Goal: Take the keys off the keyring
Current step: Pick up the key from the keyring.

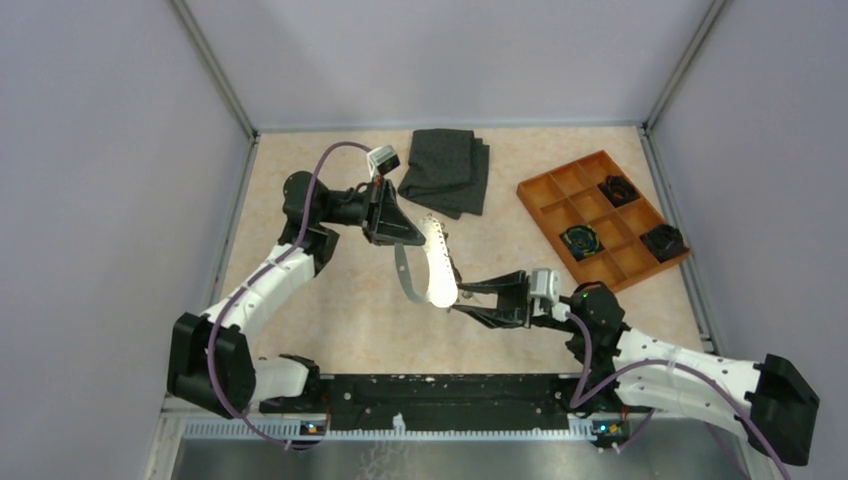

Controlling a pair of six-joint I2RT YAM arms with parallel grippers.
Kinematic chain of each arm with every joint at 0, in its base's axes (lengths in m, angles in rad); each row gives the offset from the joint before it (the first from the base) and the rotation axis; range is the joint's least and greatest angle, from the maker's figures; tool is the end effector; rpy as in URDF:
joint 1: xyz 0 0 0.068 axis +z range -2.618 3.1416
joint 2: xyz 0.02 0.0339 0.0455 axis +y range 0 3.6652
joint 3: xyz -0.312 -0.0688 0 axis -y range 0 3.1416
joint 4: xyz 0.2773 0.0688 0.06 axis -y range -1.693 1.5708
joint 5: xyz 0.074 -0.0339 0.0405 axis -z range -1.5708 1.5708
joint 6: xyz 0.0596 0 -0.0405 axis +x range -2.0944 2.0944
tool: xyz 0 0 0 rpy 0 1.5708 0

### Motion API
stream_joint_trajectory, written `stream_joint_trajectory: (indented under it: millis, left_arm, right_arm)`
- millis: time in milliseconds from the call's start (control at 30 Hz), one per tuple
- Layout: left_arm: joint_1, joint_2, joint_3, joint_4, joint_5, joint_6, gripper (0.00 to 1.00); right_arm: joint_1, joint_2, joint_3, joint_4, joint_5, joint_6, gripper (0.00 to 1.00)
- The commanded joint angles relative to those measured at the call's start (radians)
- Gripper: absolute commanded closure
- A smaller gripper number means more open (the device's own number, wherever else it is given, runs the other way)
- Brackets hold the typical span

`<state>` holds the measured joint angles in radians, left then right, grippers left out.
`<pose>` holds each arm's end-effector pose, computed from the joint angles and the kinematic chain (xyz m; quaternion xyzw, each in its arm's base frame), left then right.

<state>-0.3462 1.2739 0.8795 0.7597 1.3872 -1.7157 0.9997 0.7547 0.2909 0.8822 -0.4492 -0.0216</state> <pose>0.2502 -0.1525 0.3910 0.1322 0.6708 -0.7297 0.0147 0.0778 0.1690 0.3087 -0.4225 0.3721 0.4912 0.6646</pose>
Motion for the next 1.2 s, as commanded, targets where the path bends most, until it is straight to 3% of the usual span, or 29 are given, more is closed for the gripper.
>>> stream_joint_trajectory:
  millis: [0,1167]
  left_arm:
    - [-0.006,-0.032,0.061,0.033,0.004,-0.081,1.0]
    - [-0.051,-0.027,0.073,-0.007,-0.027,-0.038,1.0]
  right_arm:
    - [0.01,0.01,0.057,0.038,0.001,-0.022,0.64]
    - [0.016,0.105,0.084,0.135,0.014,0.004,0.73]
